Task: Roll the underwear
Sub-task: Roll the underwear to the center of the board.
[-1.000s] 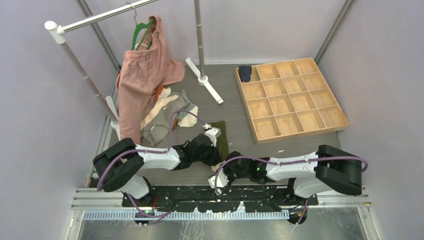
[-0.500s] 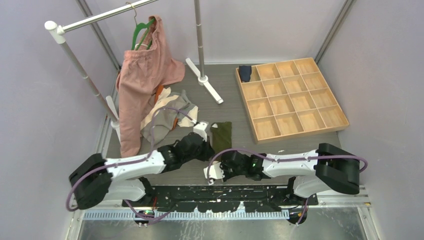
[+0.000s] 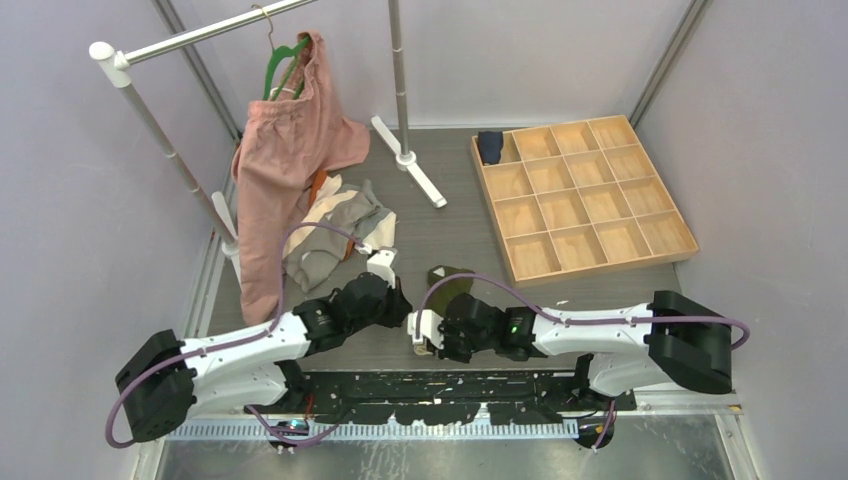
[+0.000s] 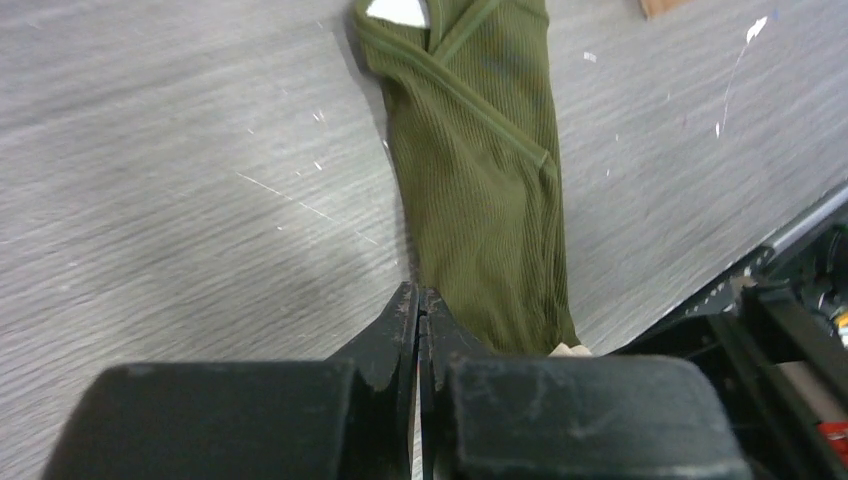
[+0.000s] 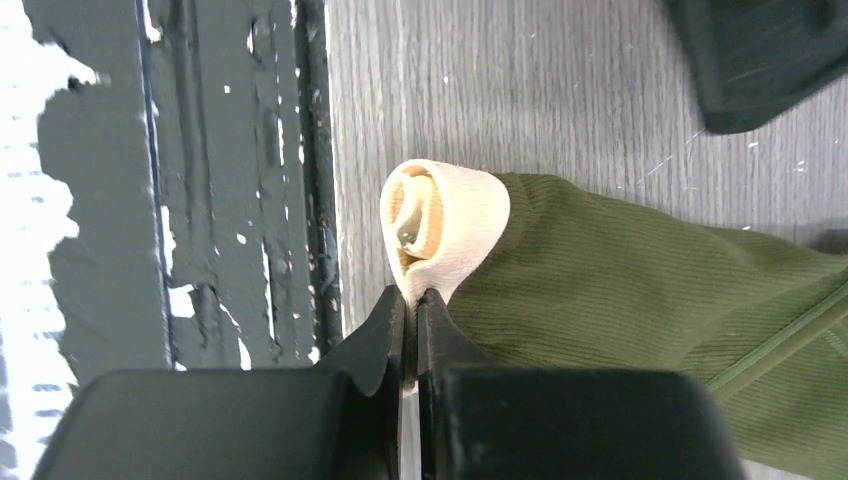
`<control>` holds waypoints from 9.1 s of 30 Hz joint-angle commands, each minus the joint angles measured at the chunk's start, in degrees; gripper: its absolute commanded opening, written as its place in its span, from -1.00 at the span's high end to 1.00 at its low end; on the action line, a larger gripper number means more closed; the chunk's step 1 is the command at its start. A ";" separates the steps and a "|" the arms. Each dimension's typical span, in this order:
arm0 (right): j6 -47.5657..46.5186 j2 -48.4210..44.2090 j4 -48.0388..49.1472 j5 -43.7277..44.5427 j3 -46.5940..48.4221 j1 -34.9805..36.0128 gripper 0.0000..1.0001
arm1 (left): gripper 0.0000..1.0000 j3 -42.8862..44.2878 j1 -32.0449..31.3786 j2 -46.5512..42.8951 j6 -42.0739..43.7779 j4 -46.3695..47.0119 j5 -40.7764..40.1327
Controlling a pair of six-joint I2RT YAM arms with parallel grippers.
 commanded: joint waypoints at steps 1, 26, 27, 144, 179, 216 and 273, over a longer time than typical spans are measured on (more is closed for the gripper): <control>13.72 0.07 6.12 1.42 -0.21 -0.11 0.98 | 0.99 -1.29 0.10 2.98 1.05 8.90 7.82; 41.55 -2.17 22.85 -6.35 -11.82 -11.14 0.98 | 0.99 1.67 0.06 23.52 4.56 20.00 23.39; 41.53 -2.72 22.45 -6.44 -12.05 -11.35 0.98 | 0.99 1.91 0.11 24.30 4.64 20.16 23.47; 42.55 -17.03 -9.46 13.26 -2.65 -21.11 0.33 | 0.99 -4.25 -2.42 22.27 1.27 14.96 4.66; -10.94 4.31 10.91 22.88 0.93 6.85 -0.09 | 0.99 -10.20 -2.91 15.82 -8.44 11.24 2.12; 17.77 7.29 15.21 1.02 -2.07 1.61 0.98 | 0.99 -7.28 -2.81 -12.32 -10.99 -9.21 -7.87; 67.55 23.40 50.12 -19.97 -13.00 -27.59 0.34 | 0.99 -2.57 -2.73 13.98 1.99 16.38 -1.46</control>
